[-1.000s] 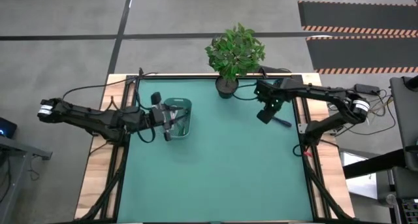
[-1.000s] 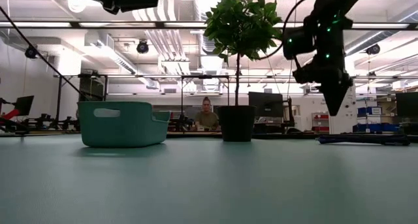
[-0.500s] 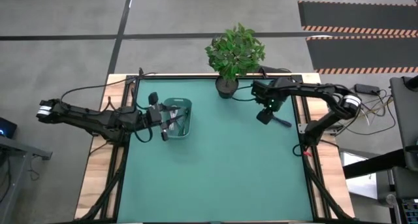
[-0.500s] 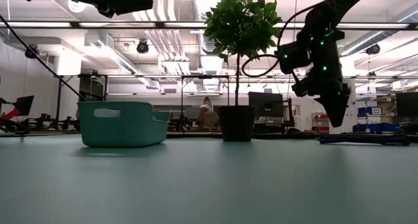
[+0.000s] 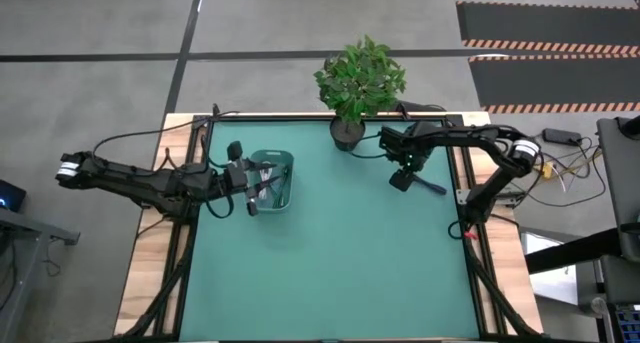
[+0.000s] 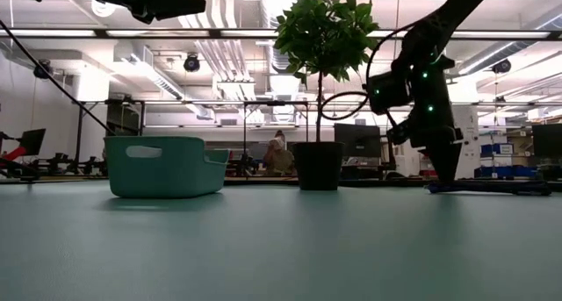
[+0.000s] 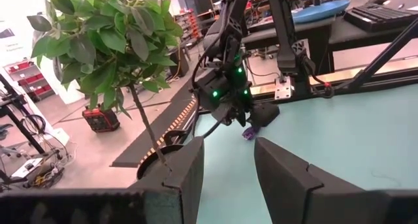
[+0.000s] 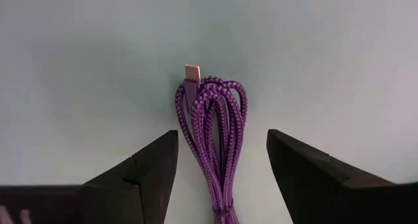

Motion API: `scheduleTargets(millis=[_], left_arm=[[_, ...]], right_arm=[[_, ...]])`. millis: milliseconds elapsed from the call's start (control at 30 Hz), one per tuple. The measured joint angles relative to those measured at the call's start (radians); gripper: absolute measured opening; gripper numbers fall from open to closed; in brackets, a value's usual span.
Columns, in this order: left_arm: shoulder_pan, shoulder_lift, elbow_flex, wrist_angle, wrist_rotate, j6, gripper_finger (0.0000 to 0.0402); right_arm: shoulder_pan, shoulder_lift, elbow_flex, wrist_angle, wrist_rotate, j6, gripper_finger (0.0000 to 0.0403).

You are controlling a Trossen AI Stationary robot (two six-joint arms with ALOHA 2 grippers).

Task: Pick and place USB-C Cables
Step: Put the black violet charger cable into the green bin

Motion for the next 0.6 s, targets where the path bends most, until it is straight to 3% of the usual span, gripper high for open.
scheduleTargets(millis=[267, 600], left_arm=[[0.0, 0.0, 0.0, 0.0, 0.0, 0.0, 0.0121], [0.0, -0.001, 0.0, 0.0, 0.0, 0.001, 0.0121]], right_arm=[[0.0, 0.043, -0.02, 0.026, -0.002, 0.0, 0.0213], [0.001, 0.027, -0.04, 0.051, -0.034, 0.019, 0.0081]])
